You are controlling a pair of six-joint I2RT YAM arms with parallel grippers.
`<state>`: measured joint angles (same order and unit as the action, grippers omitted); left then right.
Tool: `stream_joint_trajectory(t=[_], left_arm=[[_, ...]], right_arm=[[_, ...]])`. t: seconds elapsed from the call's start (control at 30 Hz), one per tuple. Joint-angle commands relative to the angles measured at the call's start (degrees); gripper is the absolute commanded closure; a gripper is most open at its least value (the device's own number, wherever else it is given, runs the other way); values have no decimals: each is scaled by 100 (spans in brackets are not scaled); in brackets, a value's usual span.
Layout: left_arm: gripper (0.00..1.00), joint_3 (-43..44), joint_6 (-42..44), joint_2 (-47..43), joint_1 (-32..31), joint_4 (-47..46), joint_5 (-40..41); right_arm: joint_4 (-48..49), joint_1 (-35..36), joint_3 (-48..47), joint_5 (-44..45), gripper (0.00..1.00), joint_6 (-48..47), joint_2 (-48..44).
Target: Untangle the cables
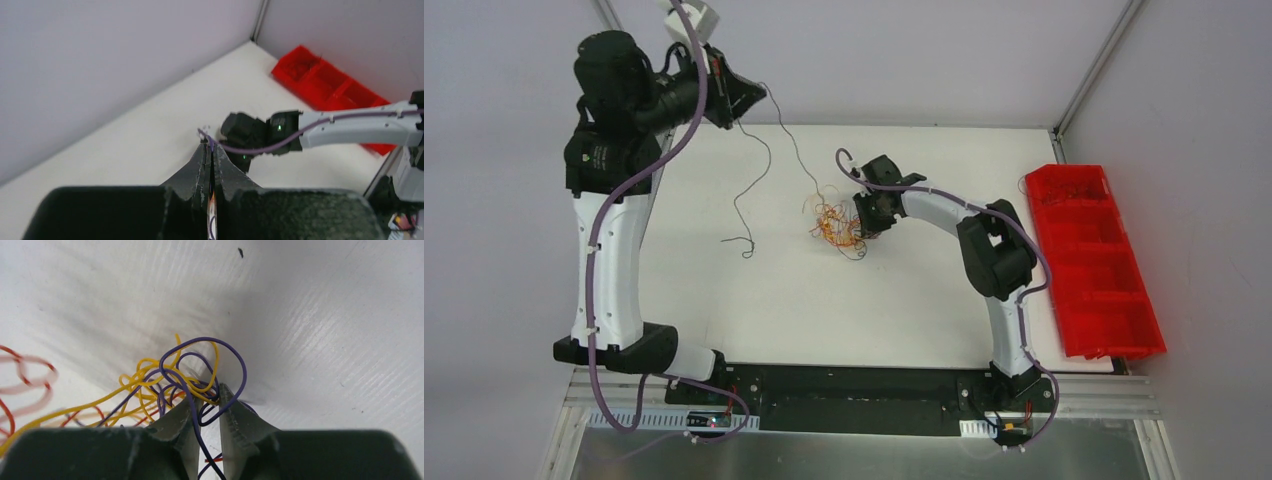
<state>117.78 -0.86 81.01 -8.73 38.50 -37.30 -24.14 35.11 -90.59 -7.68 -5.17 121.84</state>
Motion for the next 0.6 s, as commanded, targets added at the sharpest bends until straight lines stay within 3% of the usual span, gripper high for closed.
stream_joint_trajectory(t=[0.0, 0.27, 0.33, 0.43, 0.57], left_arm=[[100, 1245, -476, 416, 106, -230, 71], [100, 2315, -864, 678, 161, -1283, 460], [100, 2186, -811, 620, 161, -1292, 248], [100, 1496, -877, 379, 161, -1299, -189], [100, 391, -928, -13, 140, -1295, -590]], right_arm=[[-528, 31, 359, 197, 80, -231, -135], [-785, 31, 655, 21, 75, -335, -257], [-869, -8, 671, -140, 64, -378, -464], [-1139, -196, 575, -554, 30, -503, -1110], [-1285, -686, 494, -1184, 8, -927, -2377]])
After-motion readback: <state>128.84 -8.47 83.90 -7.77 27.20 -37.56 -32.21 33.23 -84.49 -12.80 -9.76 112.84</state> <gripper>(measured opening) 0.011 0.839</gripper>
